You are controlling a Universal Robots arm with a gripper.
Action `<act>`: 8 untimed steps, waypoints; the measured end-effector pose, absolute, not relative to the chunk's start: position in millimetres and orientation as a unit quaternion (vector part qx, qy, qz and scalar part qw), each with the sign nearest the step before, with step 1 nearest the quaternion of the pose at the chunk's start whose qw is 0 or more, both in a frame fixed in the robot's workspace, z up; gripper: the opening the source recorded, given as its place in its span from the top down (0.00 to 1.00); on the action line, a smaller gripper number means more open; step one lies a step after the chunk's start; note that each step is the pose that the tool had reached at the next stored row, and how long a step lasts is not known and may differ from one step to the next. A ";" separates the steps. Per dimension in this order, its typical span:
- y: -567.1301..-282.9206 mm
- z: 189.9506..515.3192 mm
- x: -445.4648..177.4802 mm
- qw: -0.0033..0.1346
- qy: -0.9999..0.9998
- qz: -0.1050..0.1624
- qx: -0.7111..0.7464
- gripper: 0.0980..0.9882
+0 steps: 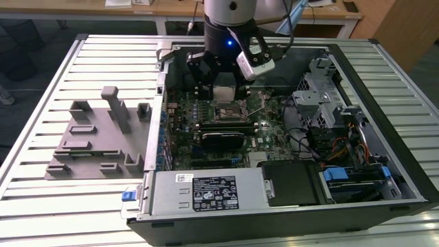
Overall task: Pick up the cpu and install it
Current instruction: 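Pick up the cpu and move it towards the insertion slot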
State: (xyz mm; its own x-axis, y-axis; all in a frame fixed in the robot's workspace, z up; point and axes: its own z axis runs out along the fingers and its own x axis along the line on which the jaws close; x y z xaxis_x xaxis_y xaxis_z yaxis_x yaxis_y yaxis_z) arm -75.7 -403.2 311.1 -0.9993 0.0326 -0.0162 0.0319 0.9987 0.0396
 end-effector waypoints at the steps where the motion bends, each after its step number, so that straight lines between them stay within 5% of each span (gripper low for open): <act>1: -402.7 309.7 -75.1 0.008 1.000 0.020 0.016 0.50; 8: -399.6 300.4 -71.3 0.007 1.000 0.020 0.016 0.50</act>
